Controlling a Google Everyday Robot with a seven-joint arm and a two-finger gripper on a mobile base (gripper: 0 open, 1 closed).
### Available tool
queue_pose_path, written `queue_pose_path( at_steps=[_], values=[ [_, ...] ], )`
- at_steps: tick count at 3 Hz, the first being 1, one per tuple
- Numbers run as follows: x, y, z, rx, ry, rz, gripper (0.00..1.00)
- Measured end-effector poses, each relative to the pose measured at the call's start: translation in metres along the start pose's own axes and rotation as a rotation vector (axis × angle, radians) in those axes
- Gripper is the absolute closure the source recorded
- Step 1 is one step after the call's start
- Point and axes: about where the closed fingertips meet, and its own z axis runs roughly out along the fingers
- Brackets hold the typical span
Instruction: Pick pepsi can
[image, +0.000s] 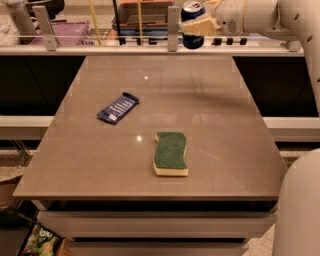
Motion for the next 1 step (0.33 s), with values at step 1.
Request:
queue_pose_path(
  at_steps=[1],
  values=[
    [0.0000,0.0001,0.0001,0.000,0.000,0.000,1.00]
  ],
)
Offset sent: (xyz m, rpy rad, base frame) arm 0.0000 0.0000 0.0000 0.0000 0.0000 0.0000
